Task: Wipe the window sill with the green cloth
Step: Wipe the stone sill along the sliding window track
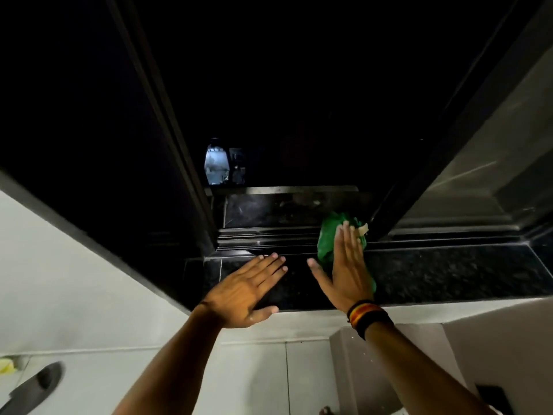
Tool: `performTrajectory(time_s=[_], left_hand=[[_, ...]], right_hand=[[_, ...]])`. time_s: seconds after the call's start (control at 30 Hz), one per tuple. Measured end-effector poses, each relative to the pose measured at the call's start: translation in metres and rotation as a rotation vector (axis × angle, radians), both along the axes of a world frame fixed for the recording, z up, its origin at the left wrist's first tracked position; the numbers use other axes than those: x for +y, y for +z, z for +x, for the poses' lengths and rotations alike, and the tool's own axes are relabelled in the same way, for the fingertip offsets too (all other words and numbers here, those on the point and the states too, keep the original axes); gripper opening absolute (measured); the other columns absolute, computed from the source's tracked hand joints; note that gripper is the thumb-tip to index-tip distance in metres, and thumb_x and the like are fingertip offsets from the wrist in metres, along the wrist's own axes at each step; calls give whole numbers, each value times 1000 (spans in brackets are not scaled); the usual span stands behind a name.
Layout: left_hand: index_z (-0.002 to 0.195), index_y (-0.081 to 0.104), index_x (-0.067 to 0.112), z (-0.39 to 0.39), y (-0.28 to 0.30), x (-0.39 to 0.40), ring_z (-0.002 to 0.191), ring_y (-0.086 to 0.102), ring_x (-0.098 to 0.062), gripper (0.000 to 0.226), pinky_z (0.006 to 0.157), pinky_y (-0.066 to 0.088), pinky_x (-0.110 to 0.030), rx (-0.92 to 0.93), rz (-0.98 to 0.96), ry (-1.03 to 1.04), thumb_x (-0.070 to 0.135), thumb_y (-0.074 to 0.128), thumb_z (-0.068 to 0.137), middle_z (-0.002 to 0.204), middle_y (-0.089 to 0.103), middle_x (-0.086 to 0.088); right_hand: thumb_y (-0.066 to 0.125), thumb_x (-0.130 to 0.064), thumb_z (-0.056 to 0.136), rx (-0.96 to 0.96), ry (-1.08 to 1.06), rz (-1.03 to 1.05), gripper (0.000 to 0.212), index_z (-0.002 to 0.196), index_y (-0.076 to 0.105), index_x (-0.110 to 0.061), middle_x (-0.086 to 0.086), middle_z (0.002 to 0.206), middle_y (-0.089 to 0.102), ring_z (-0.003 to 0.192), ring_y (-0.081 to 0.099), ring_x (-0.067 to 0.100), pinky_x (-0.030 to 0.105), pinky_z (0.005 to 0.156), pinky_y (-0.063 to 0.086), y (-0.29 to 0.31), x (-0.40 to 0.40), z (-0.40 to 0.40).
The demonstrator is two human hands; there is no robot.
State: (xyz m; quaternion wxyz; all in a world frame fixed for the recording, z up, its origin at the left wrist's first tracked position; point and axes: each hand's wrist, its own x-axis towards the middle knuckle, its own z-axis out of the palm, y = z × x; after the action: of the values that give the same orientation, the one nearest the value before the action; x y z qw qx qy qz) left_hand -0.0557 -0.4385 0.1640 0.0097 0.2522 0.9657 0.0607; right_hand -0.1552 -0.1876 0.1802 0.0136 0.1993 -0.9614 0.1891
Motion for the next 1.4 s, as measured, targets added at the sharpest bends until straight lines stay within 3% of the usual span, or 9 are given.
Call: performTrajectory(time_s=[0.2,0.4,0.5,0.7,0.83,1.0,1.13,1.23,1.4], left_hand=[[163,20,7,4,-8,-1,160,6,-22,89,130,13,-43,24,-1,-3,67,41,100,172,14,-11],[158,34,5,5,-1,3,155,25,-29,87,129,9,-38,33,-5,22,65,51,96,163,36,-19],[162,23,8,14,2,-1,159,7,-25,90,129,1,-35,0,17,96,67,46,98,169,23,-16],[165,9,10,19,-5,-6,160,-7,-18,99,128,4,-42,-17,11,173,72,42,96,173,3,-7],[164,10,8,18,-12,-8,160,-5,-20,99,128,4,-42,-15,12,177,72,41,96,173,5,-10],[164,12,7,18,-11,-7,160,-4,-20,99,128,6,-43,-13,40,186,72,42,96,173,8,-11],[164,14,7,19,-10,-7,160,-3,-20,98,128,6,-41,-1,52,181,72,43,96,173,9,-11],[163,16,6,18,-12,-7,160,0,-21,97,129,6,-41,6,62,175,71,43,96,172,12,-11],[161,26,5,18,-11,-8,159,11,-26,97,129,8,-41,8,92,190,71,49,94,168,26,-16]], right_hand=[[35,-44,95,65,56,69,70,154,18,-10,9,164,13,153,7,22,46,124,12,4,-16,-23],[33,-37,88,-46,513,28,67,152,28,-15,5,162,24,151,19,23,41,124,13,21,-101,-19],[40,-29,92,-137,639,43,64,153,26,-15,4,163,18,152,13,20,38,125,12,32,-113,-32],[46,-23,90,-149,482,5,64,152,29,-26,-5,163,17,151,13,12,41,123,18,34,4,-56],[40,-24,87,-81,502,-12,59,146,41,-28,-6,158,32,149,23,14,48,121,23,33,-25,-47],[30,-27,86,-117,749,27,58,140,51,-23,-8,154,37,146,22,11,15,121,-3,32,-105,-46],[48,-7,90,-25,888,114,58,145,44,-26,-6,158,32,149,18,13,29,124,13,34,-65,-70],[50,-5,92,-73,843,78,62,147,38,-30,-11,160,24,152,10,9,23,124,3,34,-46,-69],[41,-13,88,-39,836,29,57,144,46,-24,-6,158,31,149,19,14,33,125,12,20,-120,-41]])
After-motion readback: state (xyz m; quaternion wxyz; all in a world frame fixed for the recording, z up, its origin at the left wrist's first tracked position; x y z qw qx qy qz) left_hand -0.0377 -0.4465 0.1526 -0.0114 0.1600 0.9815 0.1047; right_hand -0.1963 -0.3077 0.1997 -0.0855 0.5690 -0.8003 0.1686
